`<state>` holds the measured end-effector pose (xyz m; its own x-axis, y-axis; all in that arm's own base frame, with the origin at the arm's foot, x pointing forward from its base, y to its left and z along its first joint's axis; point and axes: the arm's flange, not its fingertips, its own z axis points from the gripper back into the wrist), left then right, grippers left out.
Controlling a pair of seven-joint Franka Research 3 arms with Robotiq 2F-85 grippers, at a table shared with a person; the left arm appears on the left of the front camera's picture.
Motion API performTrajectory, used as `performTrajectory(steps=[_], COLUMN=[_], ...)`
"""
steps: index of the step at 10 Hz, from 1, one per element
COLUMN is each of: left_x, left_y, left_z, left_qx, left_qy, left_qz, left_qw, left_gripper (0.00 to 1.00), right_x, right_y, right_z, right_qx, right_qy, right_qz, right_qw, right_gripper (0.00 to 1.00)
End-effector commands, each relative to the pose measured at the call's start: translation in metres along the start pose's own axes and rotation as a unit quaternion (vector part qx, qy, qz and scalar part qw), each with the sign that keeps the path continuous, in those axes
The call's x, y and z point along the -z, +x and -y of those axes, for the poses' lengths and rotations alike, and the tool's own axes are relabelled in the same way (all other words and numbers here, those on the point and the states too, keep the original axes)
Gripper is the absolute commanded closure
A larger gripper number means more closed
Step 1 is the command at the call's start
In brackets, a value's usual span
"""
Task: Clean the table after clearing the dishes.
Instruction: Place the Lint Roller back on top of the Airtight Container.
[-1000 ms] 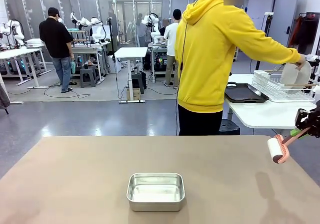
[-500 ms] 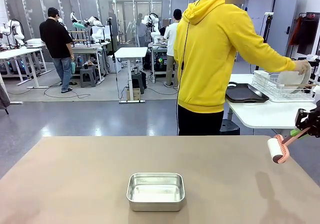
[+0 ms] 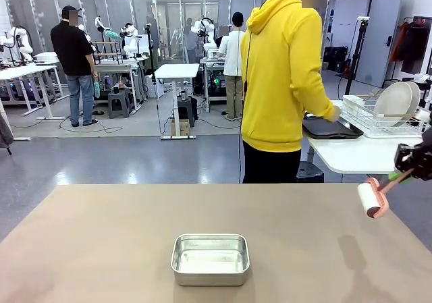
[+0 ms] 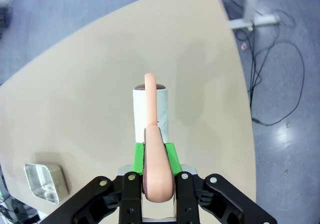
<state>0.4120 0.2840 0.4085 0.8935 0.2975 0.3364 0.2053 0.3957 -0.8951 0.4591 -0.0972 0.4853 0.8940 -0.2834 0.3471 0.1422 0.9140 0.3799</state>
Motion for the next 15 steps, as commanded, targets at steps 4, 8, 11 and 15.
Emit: performTrajectory(steps=[4,8,11,15], left_x=[-0.001,-0.001,-0.001,-0.001], left_y=[-0.005,-0.005,-0.005,-0.005], left_z=[0.005,0.005,0.005,0.005], left_qx=[-0.005,-0.005,-0.005,-0.005], left_qy=[0.004,0.004,0.004,0.004], left_qz=[0.0,0.0,0.0,0.0], left_qw=[1.0,1.0,1.0,1.0], left_gripper=[0.0,0.0,0.0,0.0], right_x=[0.009,0.051,0.05,0.052], right_y=[-0.035,-0.098,-0.141,-0.189], right_z=[-0.182,-0.323,-0.381,-0.404], right_qx=[-0.256,-0.46,-0.554,-0.66], right_qy=[-0.068,-0.039,0.036,0.104], right_qz=[-0.026,-0.101,-0.2,-0.245], right_qw=[0.964,0.881,0.807,0.703], right_gripper=[0.79,0.79,0.79,0.79])
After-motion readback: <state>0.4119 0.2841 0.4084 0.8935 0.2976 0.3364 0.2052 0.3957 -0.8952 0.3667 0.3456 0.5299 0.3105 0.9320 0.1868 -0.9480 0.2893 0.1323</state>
